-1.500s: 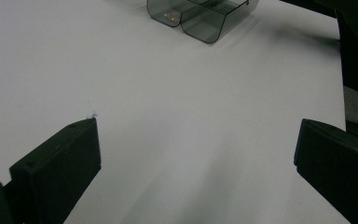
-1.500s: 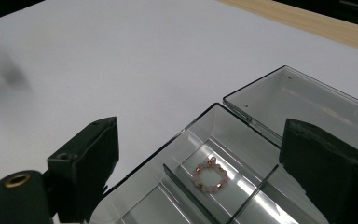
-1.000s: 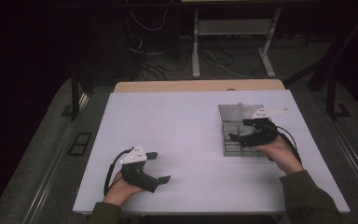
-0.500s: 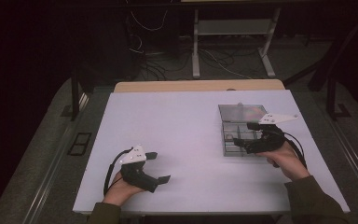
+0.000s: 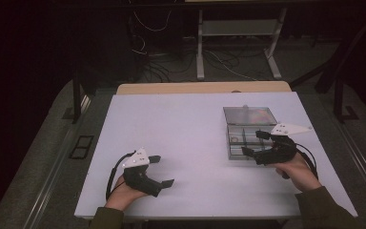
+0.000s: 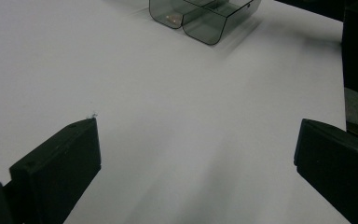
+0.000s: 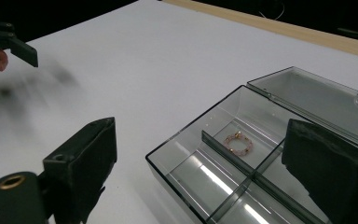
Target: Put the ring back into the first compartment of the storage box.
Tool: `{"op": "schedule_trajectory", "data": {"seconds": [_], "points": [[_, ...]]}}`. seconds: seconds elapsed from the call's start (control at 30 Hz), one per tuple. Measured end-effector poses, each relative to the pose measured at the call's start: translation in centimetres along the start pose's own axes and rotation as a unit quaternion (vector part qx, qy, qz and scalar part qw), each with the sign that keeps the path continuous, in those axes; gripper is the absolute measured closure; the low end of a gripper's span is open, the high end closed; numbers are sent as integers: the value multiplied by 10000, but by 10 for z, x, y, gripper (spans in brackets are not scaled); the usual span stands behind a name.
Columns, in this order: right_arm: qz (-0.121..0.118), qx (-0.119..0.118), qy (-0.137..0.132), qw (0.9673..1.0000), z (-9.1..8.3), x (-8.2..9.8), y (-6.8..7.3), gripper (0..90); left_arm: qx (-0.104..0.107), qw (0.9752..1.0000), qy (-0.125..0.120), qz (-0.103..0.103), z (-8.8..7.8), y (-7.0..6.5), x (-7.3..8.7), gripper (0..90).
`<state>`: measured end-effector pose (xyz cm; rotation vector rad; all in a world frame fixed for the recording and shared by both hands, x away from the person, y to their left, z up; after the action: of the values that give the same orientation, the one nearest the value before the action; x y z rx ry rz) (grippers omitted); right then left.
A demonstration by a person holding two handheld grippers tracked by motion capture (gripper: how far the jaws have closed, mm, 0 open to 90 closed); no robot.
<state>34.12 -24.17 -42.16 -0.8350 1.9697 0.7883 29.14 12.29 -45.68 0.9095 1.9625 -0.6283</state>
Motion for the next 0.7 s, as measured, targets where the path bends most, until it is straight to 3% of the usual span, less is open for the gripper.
{"op": "schedule_trajectory", "data": {"seconds": [0.4,0.7], "points": [[-47,116,-70,9999,-11,18,3,100,7,10000,1,10,0,0,0,0],[-127,65,-55,9999,-16,29,10,100,0,10000,-3,-1,0,1,0,0]]}}
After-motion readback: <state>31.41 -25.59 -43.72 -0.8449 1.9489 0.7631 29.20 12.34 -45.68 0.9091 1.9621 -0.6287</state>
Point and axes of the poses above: each handheld gripper's, and its own axes: z roughly forward along the jaws, x roughly out of its underside, y roughly to its left, the point moved 5 cm from there along z, roughly forward along the jaws, and after that the axes turned 9 degrees about -x, right-handed, at the moved point
